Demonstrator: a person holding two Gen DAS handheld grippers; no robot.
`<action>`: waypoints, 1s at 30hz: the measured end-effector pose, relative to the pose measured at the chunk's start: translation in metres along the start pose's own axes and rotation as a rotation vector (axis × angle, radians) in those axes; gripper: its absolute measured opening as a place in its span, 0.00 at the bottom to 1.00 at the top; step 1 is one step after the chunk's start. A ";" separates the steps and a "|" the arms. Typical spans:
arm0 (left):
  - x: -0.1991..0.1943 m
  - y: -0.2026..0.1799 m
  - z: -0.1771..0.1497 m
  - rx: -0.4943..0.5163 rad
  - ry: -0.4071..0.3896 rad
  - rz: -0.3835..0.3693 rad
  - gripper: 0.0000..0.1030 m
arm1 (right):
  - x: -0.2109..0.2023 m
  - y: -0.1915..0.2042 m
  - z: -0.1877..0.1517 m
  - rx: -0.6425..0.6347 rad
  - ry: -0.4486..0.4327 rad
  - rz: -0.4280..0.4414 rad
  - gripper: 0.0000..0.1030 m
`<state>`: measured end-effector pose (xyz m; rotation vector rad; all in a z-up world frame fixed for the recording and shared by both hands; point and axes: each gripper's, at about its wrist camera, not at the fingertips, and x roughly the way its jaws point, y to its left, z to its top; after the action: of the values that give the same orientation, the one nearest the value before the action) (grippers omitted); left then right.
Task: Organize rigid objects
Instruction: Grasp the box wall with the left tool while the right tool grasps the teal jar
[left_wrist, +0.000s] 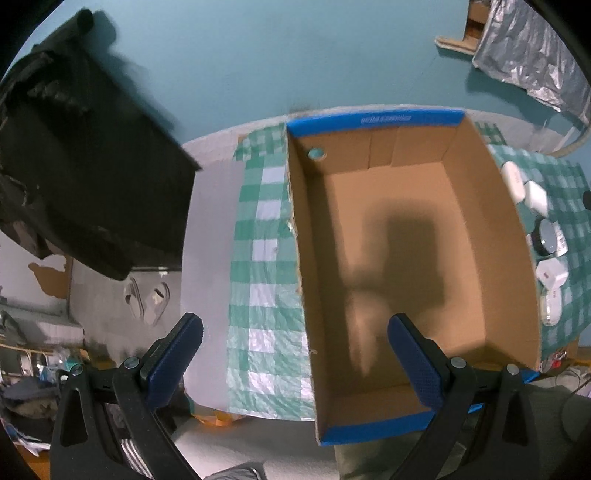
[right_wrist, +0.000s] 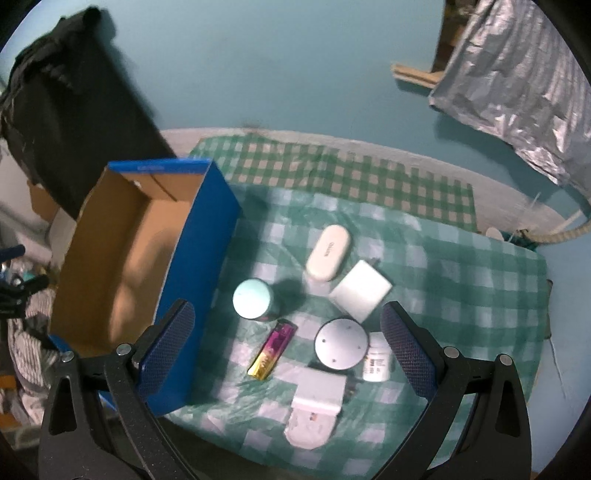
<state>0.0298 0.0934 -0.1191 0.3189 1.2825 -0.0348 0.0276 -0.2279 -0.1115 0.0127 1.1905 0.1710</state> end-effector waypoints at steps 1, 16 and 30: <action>0.005 0.000 -0.001 0.000 0.012 -0.001 0.98 | 0.006 0.002 0.000 -0.009 0.003 0.000 0.98; 0.055 0.003 -0.017 -0.021 0.099 -0.053 0.90 | 0.102 0.033 -0.005 -0.153 0.132 -0.036 0.88; 0.081 0.008 -0.023 -0.058 0.153 -0.120 0.45 | 0.141 0.033 -0.008 -0.128 0.178 -0.022 0.48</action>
<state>0.0334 0.1192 -0.1999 0.1969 1.4503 -0.0762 0.0670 -0.1763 -0.2416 -0.1301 1.3548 0.2321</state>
